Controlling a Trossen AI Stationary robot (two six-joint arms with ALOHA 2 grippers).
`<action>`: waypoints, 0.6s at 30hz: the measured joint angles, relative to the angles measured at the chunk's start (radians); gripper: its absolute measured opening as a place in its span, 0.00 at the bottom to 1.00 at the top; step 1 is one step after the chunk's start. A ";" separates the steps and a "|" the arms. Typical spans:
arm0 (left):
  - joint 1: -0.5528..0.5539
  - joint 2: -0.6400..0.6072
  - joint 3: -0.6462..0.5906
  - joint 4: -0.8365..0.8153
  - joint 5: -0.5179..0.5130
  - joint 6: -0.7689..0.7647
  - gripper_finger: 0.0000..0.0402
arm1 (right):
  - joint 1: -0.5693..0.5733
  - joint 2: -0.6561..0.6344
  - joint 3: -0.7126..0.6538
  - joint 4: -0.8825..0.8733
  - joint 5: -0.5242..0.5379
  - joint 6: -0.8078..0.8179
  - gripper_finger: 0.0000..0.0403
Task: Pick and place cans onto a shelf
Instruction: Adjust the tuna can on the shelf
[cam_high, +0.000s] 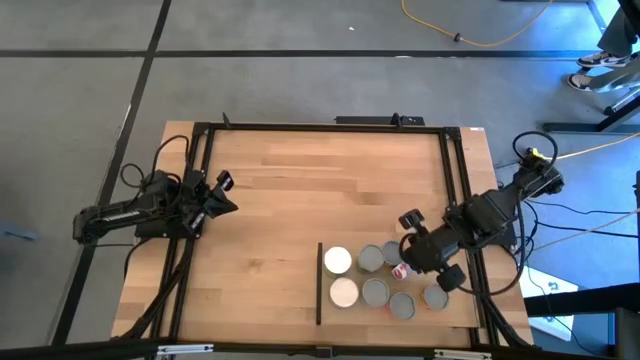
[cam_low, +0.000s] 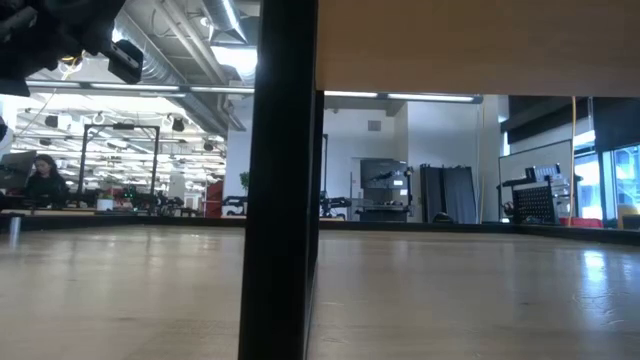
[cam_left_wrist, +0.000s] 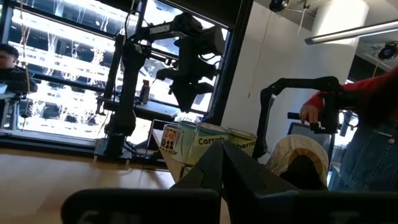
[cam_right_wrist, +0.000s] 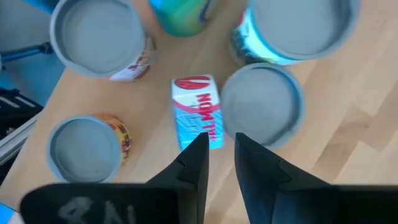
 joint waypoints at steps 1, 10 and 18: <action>0.000 0.000 0.000 0.000 0.000 0.000 0.00 | 0.008 0.004 0.000 0.000 0.000 0.001 0.20; 0.000 0.000 0.000 0.000 0.000 0.000 0.00 | 0.084 0.061 0.000 0.000 0.001 0.102 0.20; 0.000 0.000 0.000 0.000 0.000 0.000 0.00 | 0.118 0.069 0.000 0.000 0.079 0.216 0.20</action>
